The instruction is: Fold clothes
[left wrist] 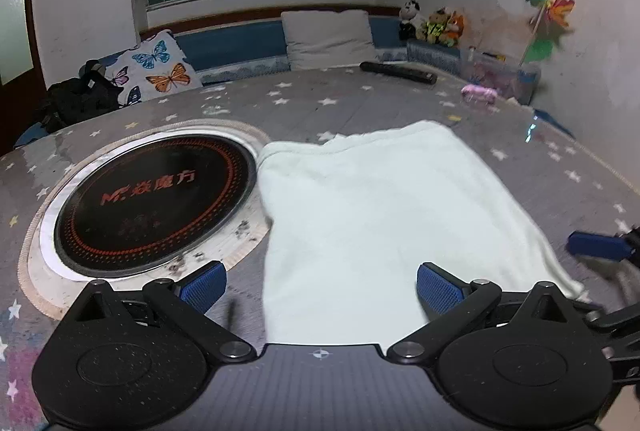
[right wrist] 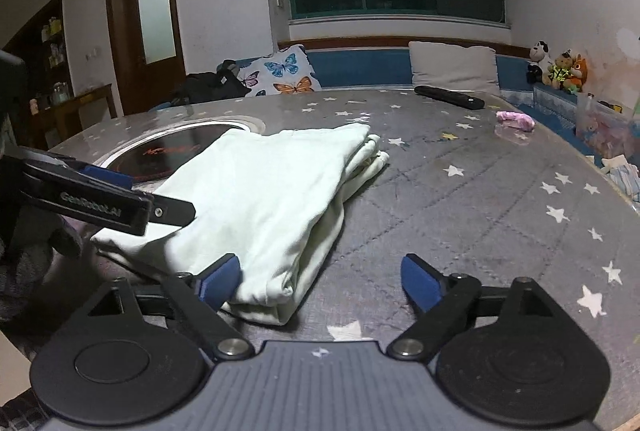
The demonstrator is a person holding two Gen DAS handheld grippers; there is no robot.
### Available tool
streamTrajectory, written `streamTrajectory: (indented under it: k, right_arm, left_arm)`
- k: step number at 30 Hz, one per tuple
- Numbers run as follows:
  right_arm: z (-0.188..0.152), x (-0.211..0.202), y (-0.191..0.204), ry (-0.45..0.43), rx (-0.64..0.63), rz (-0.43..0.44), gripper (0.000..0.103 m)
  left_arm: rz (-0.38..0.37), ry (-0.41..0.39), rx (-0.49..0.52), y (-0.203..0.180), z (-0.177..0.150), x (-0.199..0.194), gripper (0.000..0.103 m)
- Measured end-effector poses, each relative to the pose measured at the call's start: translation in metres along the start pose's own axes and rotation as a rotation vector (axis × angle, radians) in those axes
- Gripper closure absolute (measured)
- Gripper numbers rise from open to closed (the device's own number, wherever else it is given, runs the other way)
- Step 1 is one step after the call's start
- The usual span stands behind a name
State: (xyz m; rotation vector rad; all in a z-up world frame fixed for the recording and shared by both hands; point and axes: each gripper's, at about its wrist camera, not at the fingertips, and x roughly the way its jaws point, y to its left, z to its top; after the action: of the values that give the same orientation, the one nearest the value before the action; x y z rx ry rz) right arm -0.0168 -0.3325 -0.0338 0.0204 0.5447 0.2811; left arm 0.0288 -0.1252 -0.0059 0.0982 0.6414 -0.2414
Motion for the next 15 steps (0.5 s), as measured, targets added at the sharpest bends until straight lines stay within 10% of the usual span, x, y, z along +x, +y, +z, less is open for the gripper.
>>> streamTrajectory:
  k: [15]
  right_arm:
    - [-0.005, 0.003, 0.009, 0.016, -0.066, -0.021, 0.0]
  left_arm:
    - [-0.067, 0.025, 0.019, -0.014, -0.005, 0.013, 0.0]
